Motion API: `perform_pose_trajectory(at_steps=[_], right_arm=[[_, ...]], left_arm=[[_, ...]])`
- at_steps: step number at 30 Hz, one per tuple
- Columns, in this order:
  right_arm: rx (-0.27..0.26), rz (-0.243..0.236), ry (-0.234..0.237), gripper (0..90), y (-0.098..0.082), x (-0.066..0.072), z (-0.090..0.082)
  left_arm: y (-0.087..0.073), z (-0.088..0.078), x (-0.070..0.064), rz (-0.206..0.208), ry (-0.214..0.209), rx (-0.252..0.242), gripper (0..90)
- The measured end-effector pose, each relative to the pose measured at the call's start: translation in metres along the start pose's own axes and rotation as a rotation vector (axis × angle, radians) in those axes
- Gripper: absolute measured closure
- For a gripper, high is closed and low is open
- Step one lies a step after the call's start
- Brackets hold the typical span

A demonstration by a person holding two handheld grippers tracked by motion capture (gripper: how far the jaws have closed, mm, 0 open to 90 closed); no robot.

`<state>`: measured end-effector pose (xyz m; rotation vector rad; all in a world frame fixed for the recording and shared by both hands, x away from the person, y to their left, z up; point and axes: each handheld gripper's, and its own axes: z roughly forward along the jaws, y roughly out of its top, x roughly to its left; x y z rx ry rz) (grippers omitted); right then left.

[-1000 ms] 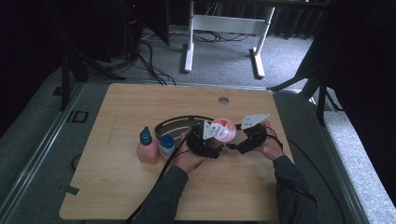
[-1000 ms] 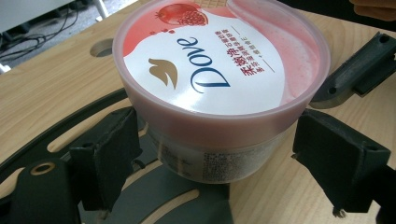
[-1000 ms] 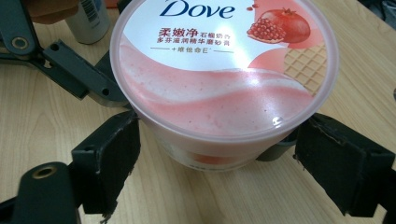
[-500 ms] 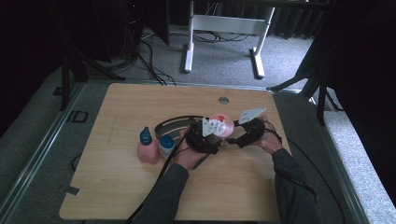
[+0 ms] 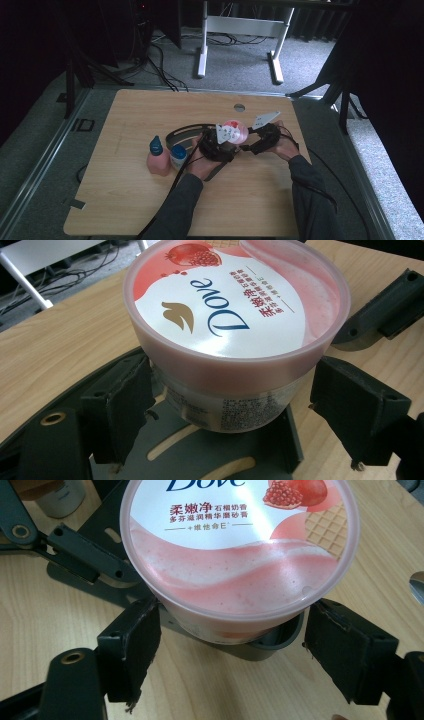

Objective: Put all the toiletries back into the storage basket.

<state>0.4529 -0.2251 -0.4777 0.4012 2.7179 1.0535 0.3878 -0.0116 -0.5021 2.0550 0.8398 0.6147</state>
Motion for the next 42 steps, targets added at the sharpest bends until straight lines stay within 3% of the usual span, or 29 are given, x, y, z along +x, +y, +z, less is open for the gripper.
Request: perform_pose_trajectory(at_steps=[11,23,30,42], right_arm=[[0.007,0.026,-0.022,24.4,0.005,-0.006,0.007],[0.014,0.043,-0.029,25.6,0.003,-0.009,0.010],[0.008,0.038,-0.034,26.1,0.002,-0.004,0.009],[0.030,0.036,-0.024,27.6,-0.004,0.001,0.018]], left_arm=[[0.000,0.008,0.008,-0.043,0.011,0.007,17.6],[-0.001,0.013,0.010,-0.051,0.007,0.014,17.6],[-0.002,0.010,0.009,-0.043,0.001,0.023,17.7],[-0.010,0.013,0.006,-0.078,-0.002,0.064,17.6]])
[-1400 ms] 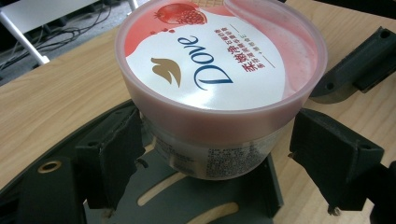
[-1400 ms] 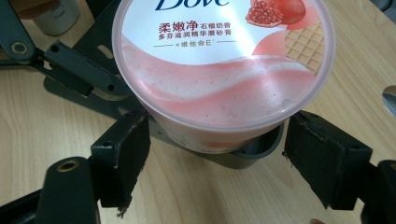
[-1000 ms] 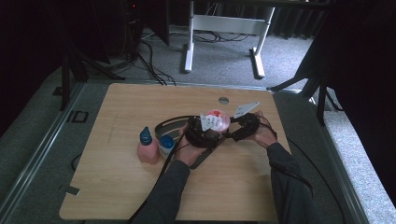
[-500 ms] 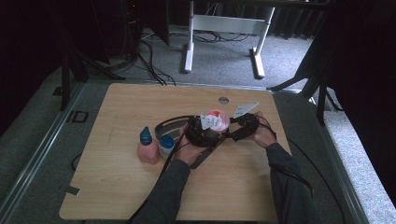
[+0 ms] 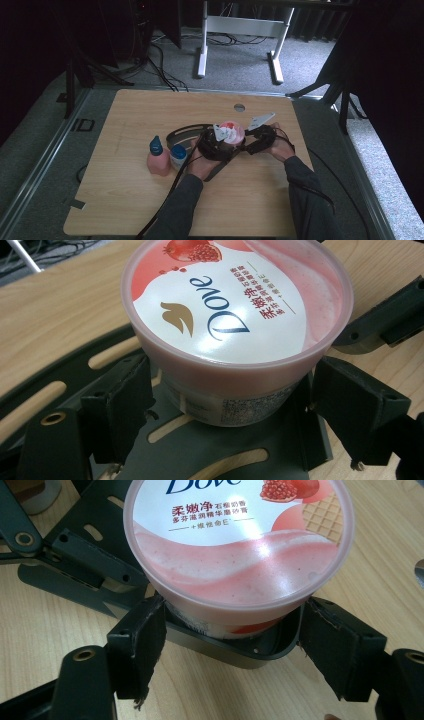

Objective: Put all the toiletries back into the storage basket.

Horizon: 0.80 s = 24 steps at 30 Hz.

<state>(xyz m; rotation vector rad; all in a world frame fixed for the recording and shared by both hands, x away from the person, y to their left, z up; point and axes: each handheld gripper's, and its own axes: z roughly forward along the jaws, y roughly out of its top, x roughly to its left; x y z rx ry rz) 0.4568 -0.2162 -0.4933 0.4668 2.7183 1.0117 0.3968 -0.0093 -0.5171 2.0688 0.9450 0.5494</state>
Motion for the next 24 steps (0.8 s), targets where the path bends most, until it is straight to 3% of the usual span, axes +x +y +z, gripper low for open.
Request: perform_pose_trajectory(at_steps=[11,15,18,20,21,24], right_arm=[[0.070,-0.029,-0.021,31.4,-0.003,0.005,0.009],[0.064,-0.020,-0.022,33.0,-0.004,0.006,0.008],[0.107,-0.042,-0.043,32.6,-0.005,0.010,0.008],[0.091,-0.042,-0.047,33.5,-0.006,0.009,0.006],[0.038,-0.015,-0.045,34.3,-0.005,0.007,-0.004],[0.021,-0.017,-0.052,35.6,-0.003,0.007,-0.012]], left_arm=[[-0.010,0.009,0.001,-0.040,-0.023,0.053,19.0],[-0.013,0.008,0.001,-0.076,-0.034,0.043,20.9],[-0.015,0.006,0.001,-0.075,-0.034,0.035,28.1],[-0.016,0.006,0.001,-0.075,-0.034,0.025,29.0],[-0.016,0.005,0.001,-0.074,-0.034,0.022,29.7],[-0.017,0.005,0.001,-0.072,-0.033,0.018,30.3]])
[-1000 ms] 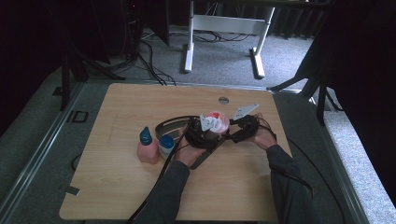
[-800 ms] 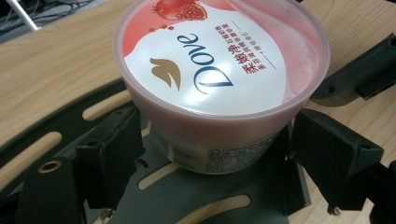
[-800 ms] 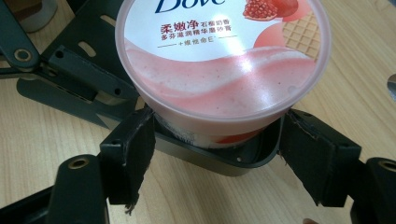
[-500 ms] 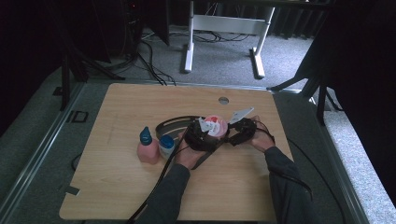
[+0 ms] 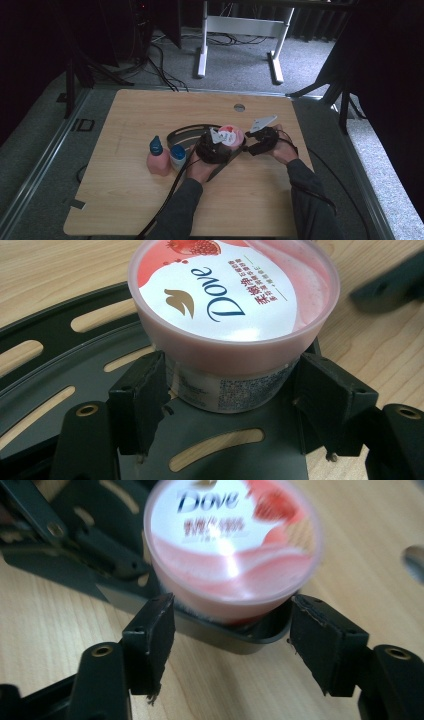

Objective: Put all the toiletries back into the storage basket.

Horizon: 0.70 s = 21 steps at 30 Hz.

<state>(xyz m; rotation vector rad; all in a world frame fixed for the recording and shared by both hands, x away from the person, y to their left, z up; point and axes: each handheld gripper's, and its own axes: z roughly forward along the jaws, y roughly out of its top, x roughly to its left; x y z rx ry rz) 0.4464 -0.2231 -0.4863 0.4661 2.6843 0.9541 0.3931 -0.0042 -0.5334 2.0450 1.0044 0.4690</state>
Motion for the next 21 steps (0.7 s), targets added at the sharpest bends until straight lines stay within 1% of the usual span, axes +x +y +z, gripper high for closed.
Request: perform_pose_trajectory(at_steps=[1,3,4,5,6,7,8,9,10,11,12,13,14,15,16,17,18,19,20,21], right_arm=[[0.002,-0.004,-0.002,36.9,0.001,0.000,-0.002],[0.001,0.004,-0.001,41.1,-0.001,-0.002,-0.005],[-0.008,0.030,0.002,46.6,-0.007,-0.006,-0.005],[-0.008,0.030,0.002,46.6,-0.007,-0.006,-0.005],[-0.010,0.043,0.003,48.6,-0.010,-0.006,-0.004],[-0.008,0.068,0.003,54.0,-0.017,-0.009,-0.002],[-0.008,0.068,0.003,54.0,-0.017,-0.009,-0.002],[-0.005,0.090,0.000,58.8,-0.023,-0.010,0.000],[-0.005,0.090,0.000,58.8,-0.023,-0.010,0.000],[0.002,0.114,0.000,63.8,-0.028,-0.012,0.003],[0.002,0.114,0.000,63.8,-0.028,-0.012,0.003],[0.005,0.124,-0.001,65.6,-0.030,-0.013,0.004],[0.009,0.139,-0.007,70.9,-0.033,-0.014,0.007],[0.009,0.139,-0.007,70.9,-0.033,-0.014,0.007],[0.013,0.146,-0.013,73.1,-0.033,-0.014,0.008],[0.022,0.155,-0.022,79.6,-0.034,-0.014,0.009],[0.029,0.164,-0.033,81.9,-0.034,-0.015,0.010],[0.029,0.164,-0.033,81.9,-0.034,-0.015,0.010],[0.041,0.185,-0.058,86.9,-0.034,-0.017,0.012],[0.041,0.185,-0.058,86.9,-0.034,-0.017,0.012]], left_arm=[[0.000,0.000,0.000,0.000,0.000,-0.001,30.4],[0.000,0.000,0.000,0.005,0.002,-0.001,31.0],[0.000,0.000,0.000,0.008,0.002,-0.002,31.5],[0.000,0.000,0.000,0.008,0.002,-0.002,31.6],[-0.001,0.000,0.000,0.008,0.002,-0.003,31.6],[-0.001,0.000,0.001,0.009,0.001,-0.004,32.3],[-0.001,0.000,0.001,0.009,0.001,-0.004,32.7],[-0.001,0.000,0.001,0.009,0.001,-0.004,32.9],[-0.001,0.000,0.000,0.008,0.000,-0.006,32.9],[-0.001,0.000,0.000,0.006,0.001,-0.007,33.1],[-0.001,0.000,0.000,0.006,0.001,-0.008,33.1],[-0.001,0.000,0.000,0.006,0.001,-0.009,33.2],[-0.002,-0.001,0.000,0.004,0.001,-0.012,33.5],[-0.002,-0.001,0.000,0.004,0.001,-0.012,33.6],[-0.002,-0.001,0.000,0.005,0.001,-0.013,33.6],[-0.002,-0.001,0.000,0.004,0.002,-0.014,33.8],[-0.002,-0.001,0.000,0.004,0.002,-0.014,33.8],[-0.002,-0.001,0.000,0.003,0.002,-0.015,33.8],[-0.002,-0.001,0.000,0.003,0.002,-0.016,33.8],[-0.002,-0.001,0.000,0.004,0.001,-0.016,33.8]])
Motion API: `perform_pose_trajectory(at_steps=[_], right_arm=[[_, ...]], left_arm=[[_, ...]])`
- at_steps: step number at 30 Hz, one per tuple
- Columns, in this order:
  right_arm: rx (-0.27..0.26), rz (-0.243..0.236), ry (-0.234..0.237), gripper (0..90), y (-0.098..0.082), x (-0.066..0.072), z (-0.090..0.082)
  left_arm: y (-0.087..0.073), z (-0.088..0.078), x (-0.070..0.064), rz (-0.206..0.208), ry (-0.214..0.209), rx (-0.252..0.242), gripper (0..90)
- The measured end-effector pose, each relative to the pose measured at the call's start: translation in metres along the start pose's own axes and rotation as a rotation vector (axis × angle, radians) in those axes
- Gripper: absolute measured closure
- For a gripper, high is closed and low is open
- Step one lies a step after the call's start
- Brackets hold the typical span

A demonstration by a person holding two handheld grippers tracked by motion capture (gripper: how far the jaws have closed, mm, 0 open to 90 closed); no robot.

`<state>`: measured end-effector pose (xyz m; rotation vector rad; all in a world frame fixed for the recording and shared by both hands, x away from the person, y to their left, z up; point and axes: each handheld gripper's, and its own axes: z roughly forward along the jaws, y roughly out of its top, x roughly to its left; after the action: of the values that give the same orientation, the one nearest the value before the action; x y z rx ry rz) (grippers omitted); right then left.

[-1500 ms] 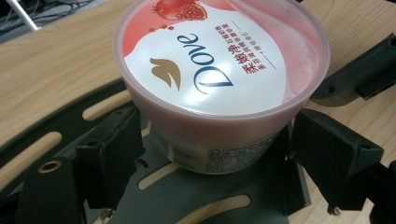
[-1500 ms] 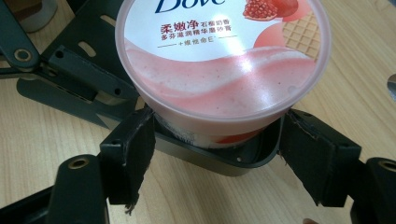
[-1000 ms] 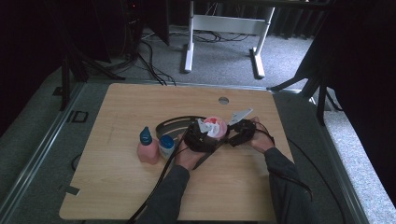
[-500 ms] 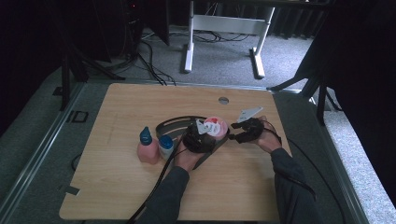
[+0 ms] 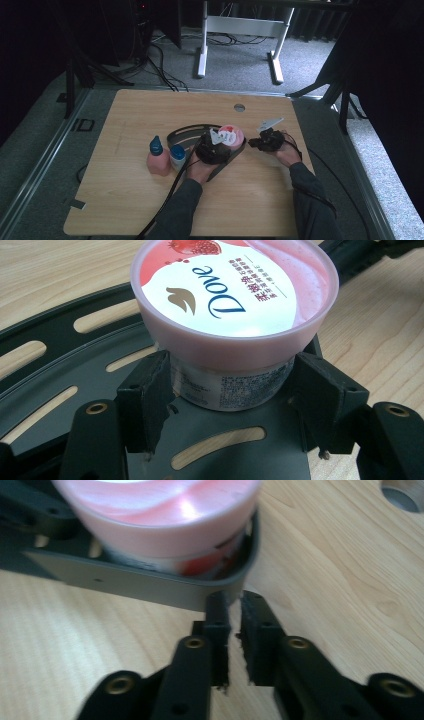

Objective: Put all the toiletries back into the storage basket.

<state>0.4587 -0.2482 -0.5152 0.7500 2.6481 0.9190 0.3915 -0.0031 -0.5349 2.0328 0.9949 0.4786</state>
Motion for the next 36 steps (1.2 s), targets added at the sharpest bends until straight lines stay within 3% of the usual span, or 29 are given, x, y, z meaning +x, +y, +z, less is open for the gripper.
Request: perform_pose_trajectory(at_steps=[3,9,14,19,26,36], right_arm=[[0.025,0.060,-0.068,90.0,0.001,-0.005,0.007],[0.042,0.089,-0.109,90.0,0.006,-0.005,0.019],[0.036,0.083,-0.087,90.0,0.008,-0.005,0.024],[0.031,0.070,-0.093,90.0,0.008,-0.004,0.025],[0.004,0.052,-0.043,90.0,0.002,-0.005,0.019],[0.001,0.046,-0.017,88.2,-0.002,-0.005,0.016]], left_arm=[[0.000,0.000,0.000,0.001,-0.001,-0.002,34.0],[0.000,0.000,0.000,0.004,-0.005,-0.003,37.8],[0.000,0.000,0.001,0.005,-0.011,-0.005,39.6],[0.000,0.000,0.001,0.004,-0.016,-0.006,39.7],[0.000,-0.001,0.000,0.014,-0.019,-0.001,39.7],[-0.005,-0.010,-0.012,0.032,-0.016,-0.007,43.4]])
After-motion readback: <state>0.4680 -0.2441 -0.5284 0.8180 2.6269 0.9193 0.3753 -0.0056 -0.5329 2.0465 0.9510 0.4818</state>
